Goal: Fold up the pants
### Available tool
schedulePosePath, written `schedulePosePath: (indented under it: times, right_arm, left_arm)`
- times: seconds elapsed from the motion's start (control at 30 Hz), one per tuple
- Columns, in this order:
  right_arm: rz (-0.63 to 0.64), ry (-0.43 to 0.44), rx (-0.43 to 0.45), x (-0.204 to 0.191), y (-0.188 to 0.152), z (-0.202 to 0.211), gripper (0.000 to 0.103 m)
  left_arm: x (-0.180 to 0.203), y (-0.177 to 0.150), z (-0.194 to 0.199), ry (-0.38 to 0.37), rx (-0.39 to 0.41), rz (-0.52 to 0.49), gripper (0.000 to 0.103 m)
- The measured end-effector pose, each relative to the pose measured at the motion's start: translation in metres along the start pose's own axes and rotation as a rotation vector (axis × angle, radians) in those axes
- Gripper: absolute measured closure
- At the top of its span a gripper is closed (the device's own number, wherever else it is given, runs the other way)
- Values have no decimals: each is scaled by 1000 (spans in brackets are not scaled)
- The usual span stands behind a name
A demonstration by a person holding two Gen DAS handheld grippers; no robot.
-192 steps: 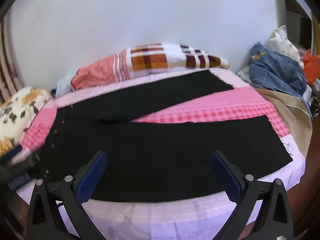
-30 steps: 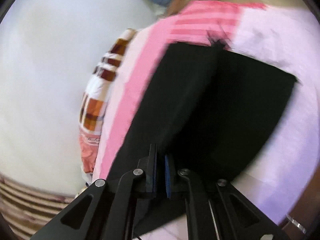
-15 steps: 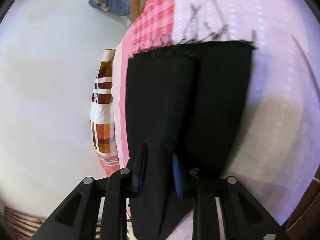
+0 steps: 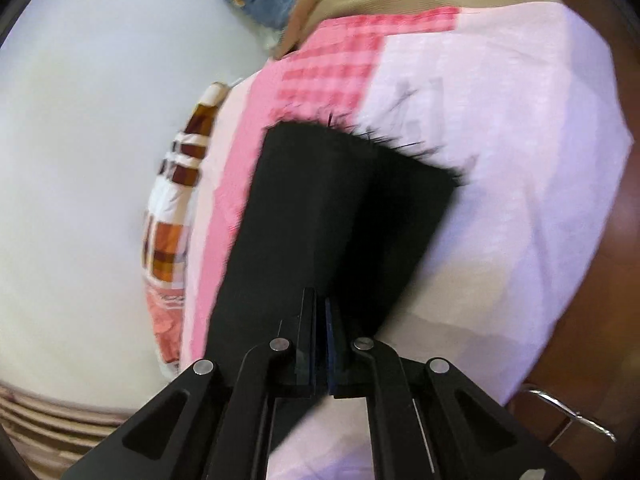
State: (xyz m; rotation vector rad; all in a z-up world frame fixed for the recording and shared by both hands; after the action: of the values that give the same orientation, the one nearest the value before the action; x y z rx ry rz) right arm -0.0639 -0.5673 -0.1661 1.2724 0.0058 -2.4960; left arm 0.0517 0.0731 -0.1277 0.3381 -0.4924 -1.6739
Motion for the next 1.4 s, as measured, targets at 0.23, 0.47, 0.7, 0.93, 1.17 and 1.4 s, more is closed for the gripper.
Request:
schedulePosePath:
  times: [0.23,0.47,0.7,0.93,1.17,1.4]
  right_arm:
    - [-79,112,-4,4,5,-5,95]
    - [-174,152,-8,15,7,-17,84]
    - [-61,93,-28,-9,8,-38,96]
    - [89,4,-32,-27,1,-16,99]
    - [23,11,-58,3,6,-13,99]
    - [12,35,-40,3,7,-10,100]
  left_arm:
    - [-7,-10,-6,18,-18,15,16]
    - [-3,-8,-7,9,-26,14,16]
    - [2,-5,-8,-16,-30,26,16]
    - [2,-3,0,13,3,13,16]
    - [-6,-9,-8,20,-17,26,16]
    - [-5,-12,-8,35,-13,0,16]
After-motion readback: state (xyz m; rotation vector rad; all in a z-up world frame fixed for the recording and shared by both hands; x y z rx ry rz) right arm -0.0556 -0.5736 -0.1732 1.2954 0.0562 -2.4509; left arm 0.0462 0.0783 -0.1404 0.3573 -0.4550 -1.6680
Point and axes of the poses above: each gripper's, at about its wrist camera, not at the fingertips, and z roughly against the way its jaws point, x to its right, y to its top, the point moved 5 cm from there along -z, roughly the way its jaws point, and after that the axes turned 1 degree about y, right-handed, at the moved point
